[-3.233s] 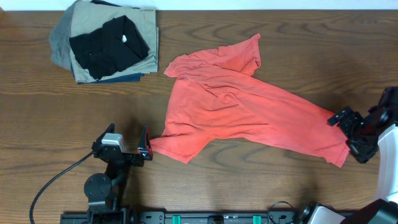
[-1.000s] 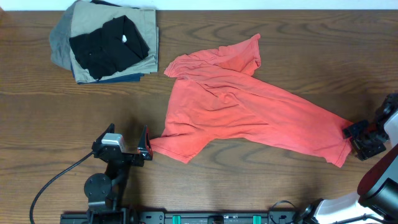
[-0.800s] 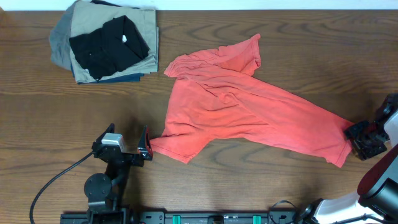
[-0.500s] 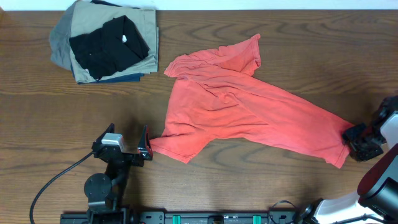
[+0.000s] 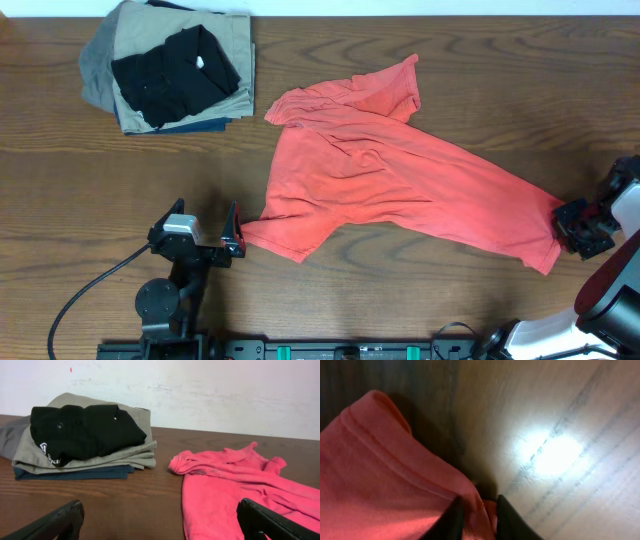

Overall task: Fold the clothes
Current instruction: 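Lower the right gripper onto the t-shirt's right hem and grasp it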

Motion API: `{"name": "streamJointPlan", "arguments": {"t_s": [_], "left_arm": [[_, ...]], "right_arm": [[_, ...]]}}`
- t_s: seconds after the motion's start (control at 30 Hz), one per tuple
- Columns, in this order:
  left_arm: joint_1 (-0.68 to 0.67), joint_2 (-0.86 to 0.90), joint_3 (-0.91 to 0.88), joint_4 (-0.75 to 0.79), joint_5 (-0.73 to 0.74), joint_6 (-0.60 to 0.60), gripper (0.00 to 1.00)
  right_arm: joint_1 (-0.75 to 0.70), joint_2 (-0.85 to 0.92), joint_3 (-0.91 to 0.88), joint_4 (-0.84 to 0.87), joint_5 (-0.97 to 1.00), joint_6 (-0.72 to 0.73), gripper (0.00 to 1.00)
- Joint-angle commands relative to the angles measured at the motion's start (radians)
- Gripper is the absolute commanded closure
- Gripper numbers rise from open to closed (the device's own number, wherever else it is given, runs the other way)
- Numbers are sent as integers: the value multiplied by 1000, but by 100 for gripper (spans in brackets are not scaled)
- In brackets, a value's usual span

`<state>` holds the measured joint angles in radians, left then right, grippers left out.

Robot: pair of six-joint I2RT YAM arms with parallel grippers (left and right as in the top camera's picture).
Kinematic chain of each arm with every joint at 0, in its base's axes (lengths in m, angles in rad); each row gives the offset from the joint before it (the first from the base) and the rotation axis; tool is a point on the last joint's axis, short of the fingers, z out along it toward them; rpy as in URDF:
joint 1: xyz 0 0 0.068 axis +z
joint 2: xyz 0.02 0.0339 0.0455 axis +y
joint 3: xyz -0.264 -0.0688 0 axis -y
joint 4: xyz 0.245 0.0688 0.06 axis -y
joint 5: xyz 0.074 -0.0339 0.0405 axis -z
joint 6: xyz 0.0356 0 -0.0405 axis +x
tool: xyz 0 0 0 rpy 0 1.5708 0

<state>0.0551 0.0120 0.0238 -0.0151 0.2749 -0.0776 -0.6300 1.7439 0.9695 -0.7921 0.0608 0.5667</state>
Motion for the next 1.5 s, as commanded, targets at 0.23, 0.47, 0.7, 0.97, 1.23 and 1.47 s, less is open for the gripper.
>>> {"name": "streamJointPlan", "arguments": {"t_s": [0.23, 0.47, 0.7, 0.97, 1.23, 1.47], "left_arm": [[-3, -2, -20, -29, 20, 6, 2], [-3, -2, -20, -29, 20, 6, 2], [-3, -2, -20, -29, 20, 6, 2], [-3, -2, -20, -29, 20, 6, 2], [-3, -2, -20, -29, 20, 6, 2], [-3, -2, -20, -29, 20, 6, 2]], "right_arm": [[-4, 8, 78, -60, 28, 5, 89], [-4, 8, 125, -114, 12, 4, 99], [-4, 8, 127, -121, 13, 4, 99], [-3, 8, 118, -194, 10, 4, 85], [-4, 9, 43, -134, 14, 1, 62], [-4, 9, -9, -68, 14, 1, 71]]}}
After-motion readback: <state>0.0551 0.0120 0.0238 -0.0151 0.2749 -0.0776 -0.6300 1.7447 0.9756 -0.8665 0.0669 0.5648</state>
